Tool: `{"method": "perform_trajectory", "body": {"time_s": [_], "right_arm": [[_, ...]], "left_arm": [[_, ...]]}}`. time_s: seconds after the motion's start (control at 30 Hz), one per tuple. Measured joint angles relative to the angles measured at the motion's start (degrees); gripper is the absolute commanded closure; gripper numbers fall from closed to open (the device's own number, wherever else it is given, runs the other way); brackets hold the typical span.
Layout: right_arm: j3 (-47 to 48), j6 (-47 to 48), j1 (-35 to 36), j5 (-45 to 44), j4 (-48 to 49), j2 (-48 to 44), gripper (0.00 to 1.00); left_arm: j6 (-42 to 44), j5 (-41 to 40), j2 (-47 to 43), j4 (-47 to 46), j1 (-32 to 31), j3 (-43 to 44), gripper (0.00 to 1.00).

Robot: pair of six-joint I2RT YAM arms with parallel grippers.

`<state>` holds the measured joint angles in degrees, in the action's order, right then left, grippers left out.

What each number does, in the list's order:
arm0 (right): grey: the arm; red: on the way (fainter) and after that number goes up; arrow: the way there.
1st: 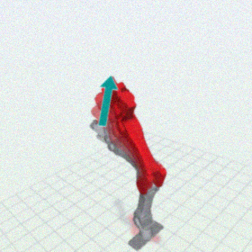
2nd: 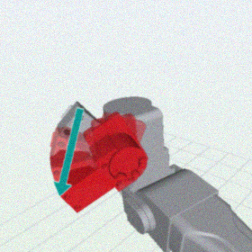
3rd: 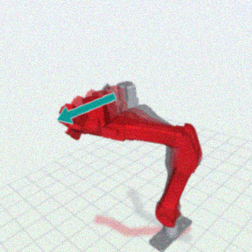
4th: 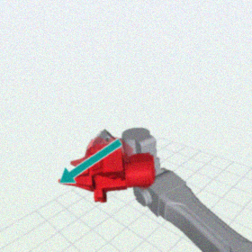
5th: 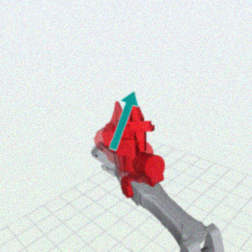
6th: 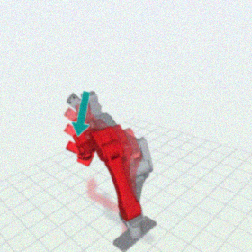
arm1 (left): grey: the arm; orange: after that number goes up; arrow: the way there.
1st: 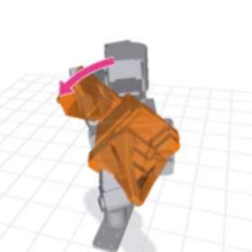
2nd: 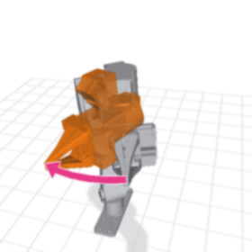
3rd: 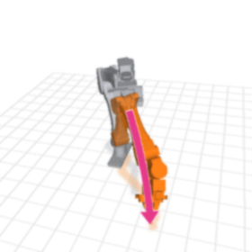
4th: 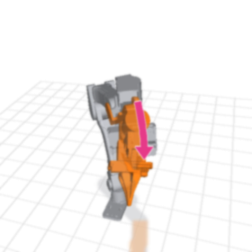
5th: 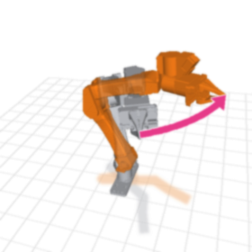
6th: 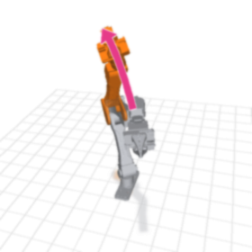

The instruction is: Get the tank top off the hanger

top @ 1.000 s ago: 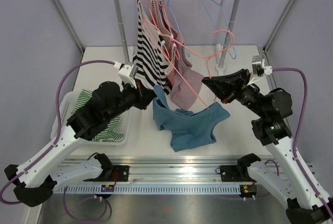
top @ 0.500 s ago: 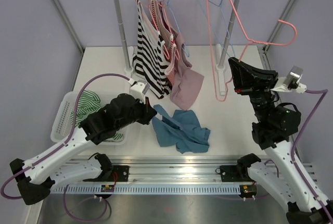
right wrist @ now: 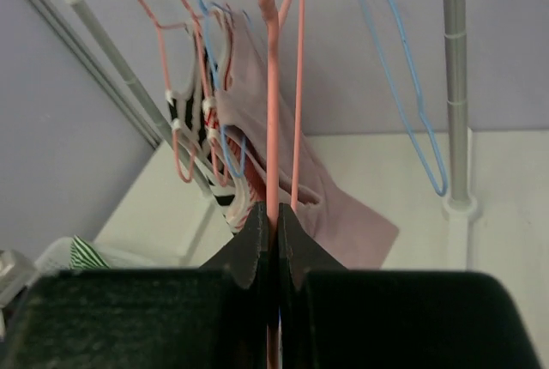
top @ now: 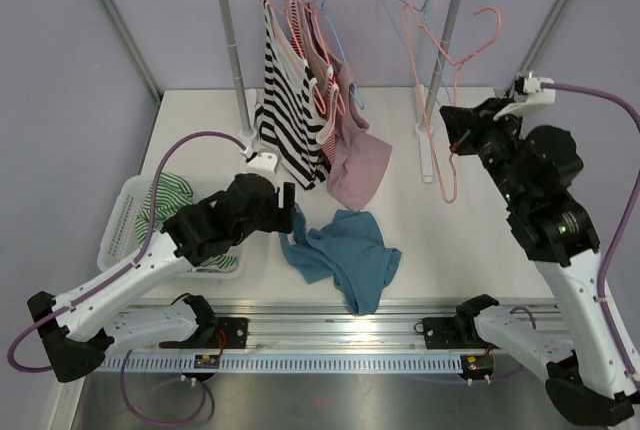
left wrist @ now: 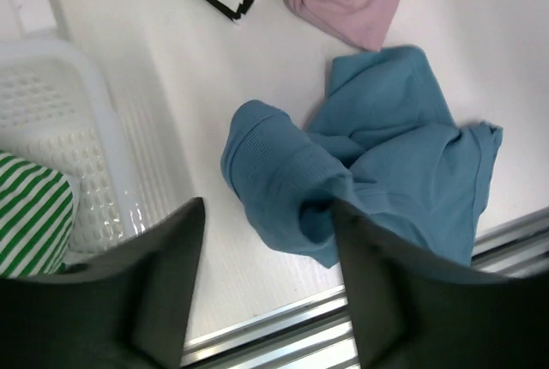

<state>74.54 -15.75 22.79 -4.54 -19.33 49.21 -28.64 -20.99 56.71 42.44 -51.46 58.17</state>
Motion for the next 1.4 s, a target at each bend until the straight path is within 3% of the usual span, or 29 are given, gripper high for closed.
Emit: {"method": "perform_trajectory", "body": {"time_s": [0.1,0.3,0.47,0.97,1.13,1.2,1.23,1.4], "right_arm": [[7.4,1.7,0.0,-2.3,-7.6,6.6,1.00],[21.7,5.9,0.0,-4.6,-17.1,20.2,1.00],[33.3,9.0,-0.5,-4.6,-19.5,30.1,1.00],[69.3,11.3,-9.2,4.7,-26.0,60.8,1.00],[71.7,11.4,-10.2,6.3,-27.3,64.6,1.00],[71.6,11.4,-10.4,7.1,-27.9,65.0,0.93],[71.5,11.4,-10.4,7.3,-28.2,65.0,0.79],[68.1,11.1,-10.4,7.6,-27.6,63.7,0.58]], "left_arm": [[-0.2,-1.8,0.0,1.5,0.0,2.9,0.01],[0.1,-3.3,-2.8,3.8,0.0,4.2,0.01],[0.3,-3.7,-7.3,6.2,0.0,4.2,0.01],[1.2,-3.7,-13.7,10.1,-0.1,4.2,0.01],[1.2,-3.7,-13.7,10.1,-0.2,4.0,0.01],[1.2,-3.7,-13.5,9.8,-0.4,3.6,0.01],[1.2,-3.7,-13.4,9.7,-0.5,3.3,0.01],[1.2,-3.4,-11.8,8.6,-1.2,2.2,0.01]]}}
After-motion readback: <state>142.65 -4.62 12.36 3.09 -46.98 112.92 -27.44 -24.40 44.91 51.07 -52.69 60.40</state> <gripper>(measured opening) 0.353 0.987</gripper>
